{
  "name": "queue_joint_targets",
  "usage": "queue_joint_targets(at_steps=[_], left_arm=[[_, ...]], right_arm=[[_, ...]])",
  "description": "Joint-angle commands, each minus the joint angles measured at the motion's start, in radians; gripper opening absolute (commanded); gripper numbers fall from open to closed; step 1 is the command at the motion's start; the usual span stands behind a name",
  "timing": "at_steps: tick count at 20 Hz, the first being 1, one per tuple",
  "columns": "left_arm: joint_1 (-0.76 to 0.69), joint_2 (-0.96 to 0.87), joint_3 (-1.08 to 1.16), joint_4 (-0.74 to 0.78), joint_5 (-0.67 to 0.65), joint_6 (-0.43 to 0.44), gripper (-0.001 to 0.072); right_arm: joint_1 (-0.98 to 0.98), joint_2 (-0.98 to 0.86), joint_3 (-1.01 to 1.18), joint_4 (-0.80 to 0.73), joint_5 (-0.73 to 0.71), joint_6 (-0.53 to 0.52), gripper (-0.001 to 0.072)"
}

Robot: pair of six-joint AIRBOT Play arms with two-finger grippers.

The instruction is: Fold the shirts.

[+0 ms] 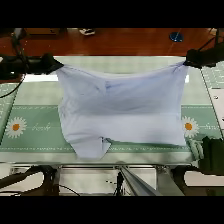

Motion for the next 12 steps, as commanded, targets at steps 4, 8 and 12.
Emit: queue_joint_targets(at_steps=[4,8,12], left_arm=[[-0.050,-0.151,-0.002,-0.002,0.249,0.136,0.0023],[-0.081,-0.231,-0.002,-0.002,0.270,0.135,0.0023],[-0.089,-0.304,-0.002,-0.002,0.262,0.135,0.0023]], right_arm=[[0.003,-0.119,0.000,0.011,-0.205,-0.002,0.0020],[0.003,-0.199,0.000,0.012,-0.185,-0.001,0.0020],[0.003,-0.243,0.000,0.011,-0.167,-0.011,0.0019]])
